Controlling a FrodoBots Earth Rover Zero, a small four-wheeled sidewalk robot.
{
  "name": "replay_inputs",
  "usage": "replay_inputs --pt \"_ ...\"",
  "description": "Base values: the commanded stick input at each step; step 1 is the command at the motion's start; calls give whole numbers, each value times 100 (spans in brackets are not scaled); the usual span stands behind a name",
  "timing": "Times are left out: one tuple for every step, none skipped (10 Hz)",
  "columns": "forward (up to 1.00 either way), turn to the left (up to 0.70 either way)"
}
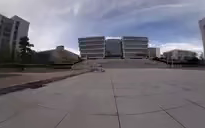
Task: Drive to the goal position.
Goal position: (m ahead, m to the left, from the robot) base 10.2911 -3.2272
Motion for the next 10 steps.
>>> replay_inputs --pt "85 0" --pt "85 0" --pt "85 0" --pt "85 0" --pt "85 0" --pt "85 0" --pt "85 0" --pt "85 0" --pt "85 0" --pt "85 0"
